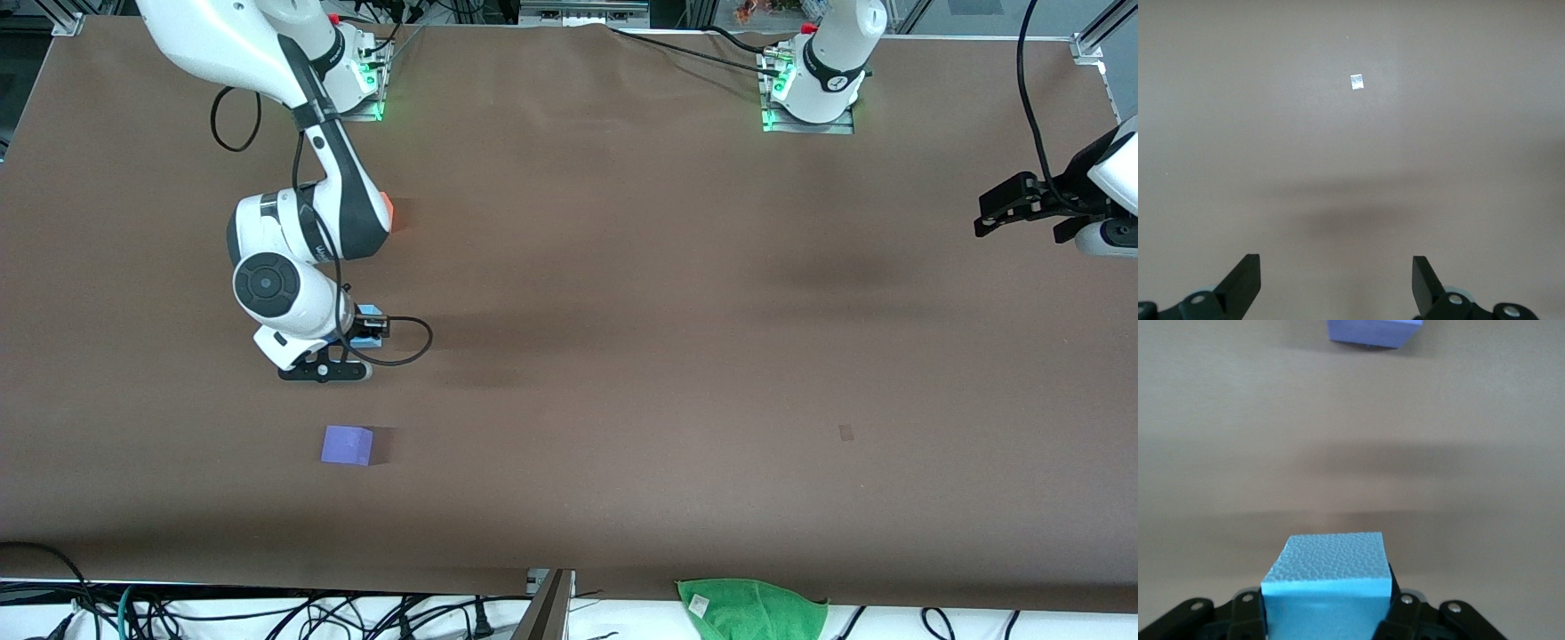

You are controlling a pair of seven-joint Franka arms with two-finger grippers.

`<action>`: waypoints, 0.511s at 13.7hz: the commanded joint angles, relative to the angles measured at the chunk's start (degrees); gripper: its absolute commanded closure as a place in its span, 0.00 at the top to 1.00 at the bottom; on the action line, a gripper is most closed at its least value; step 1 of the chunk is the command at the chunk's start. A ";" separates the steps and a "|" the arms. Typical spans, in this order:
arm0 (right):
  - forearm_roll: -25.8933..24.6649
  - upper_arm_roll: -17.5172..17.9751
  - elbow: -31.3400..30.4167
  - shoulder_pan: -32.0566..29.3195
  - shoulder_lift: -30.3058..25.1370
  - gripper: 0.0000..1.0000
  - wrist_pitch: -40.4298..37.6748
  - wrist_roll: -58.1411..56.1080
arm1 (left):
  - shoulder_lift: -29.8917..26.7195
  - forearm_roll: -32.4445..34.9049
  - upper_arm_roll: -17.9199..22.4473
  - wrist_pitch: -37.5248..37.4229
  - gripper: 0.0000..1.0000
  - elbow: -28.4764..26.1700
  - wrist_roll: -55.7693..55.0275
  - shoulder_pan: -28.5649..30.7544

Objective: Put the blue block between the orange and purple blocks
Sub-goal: 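Carry the blue cube with the right gripper toward the orange cube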

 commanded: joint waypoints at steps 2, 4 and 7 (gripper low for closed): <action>1.40 -0.54 -11.57 0.57 -4.04 0.24 9.93 -2.09 | 0.51 -0.60 -0.02 -0.17 1.00 1.18 0.87 -0.11; 1.40 -0.54 -14.47 0.57 -3.69 0.24 14.13 -2.09 | 0.51 -0.60 -0.02 -0.25 1.00 1.18 0.87 -0.11; 1.66 -0.45 -15.97 0.57 -2.98 0.24 16.70 -2.01 | 0.51 -0.60 -0.02 -0.25 1.00 1.09 0.87 -0.20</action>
